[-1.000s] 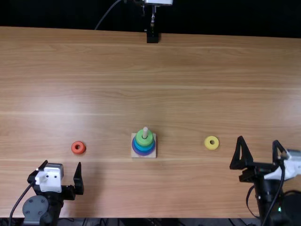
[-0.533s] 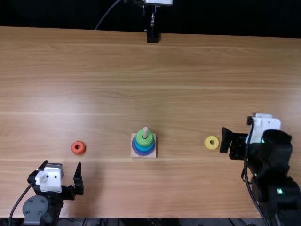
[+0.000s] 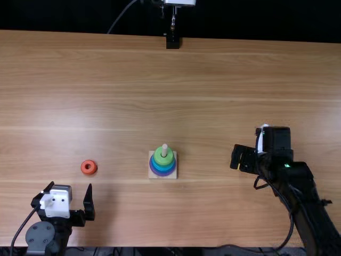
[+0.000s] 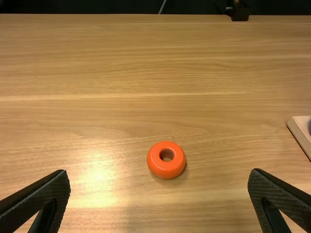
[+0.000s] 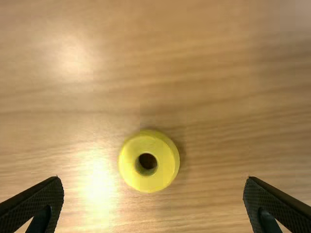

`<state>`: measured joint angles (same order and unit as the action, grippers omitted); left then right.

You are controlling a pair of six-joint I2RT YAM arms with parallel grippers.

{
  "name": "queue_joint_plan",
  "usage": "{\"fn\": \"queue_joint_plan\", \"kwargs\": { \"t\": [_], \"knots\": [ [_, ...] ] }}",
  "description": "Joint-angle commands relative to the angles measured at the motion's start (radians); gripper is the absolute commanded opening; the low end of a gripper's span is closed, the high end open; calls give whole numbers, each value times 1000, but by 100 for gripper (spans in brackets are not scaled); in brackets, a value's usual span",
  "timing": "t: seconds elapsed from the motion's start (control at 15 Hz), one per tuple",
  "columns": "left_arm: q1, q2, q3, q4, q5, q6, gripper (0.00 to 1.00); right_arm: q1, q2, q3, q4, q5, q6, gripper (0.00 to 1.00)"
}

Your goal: Build the Hanoi tower: stack the rings onto the peg from bottom to top in this color order: purple, dark blue, light blue, dark green, light green, yellow, orange.

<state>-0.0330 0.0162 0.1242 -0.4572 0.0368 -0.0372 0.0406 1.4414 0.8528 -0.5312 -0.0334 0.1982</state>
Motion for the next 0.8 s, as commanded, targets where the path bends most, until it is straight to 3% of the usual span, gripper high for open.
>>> {"fn": "queue_joint_plan", "kwargs": {
  "t": [0.0, 0.73],
  "knots": [
    [-5, -16, -124, -32, 6, 10, 100, 28, 62, 40, 2, 2, 34, 100],
    [-5, -16, -124, -32, 6, 10, 100, 73, 243, 100, 6, 11, 30, 100]
  ]
}}
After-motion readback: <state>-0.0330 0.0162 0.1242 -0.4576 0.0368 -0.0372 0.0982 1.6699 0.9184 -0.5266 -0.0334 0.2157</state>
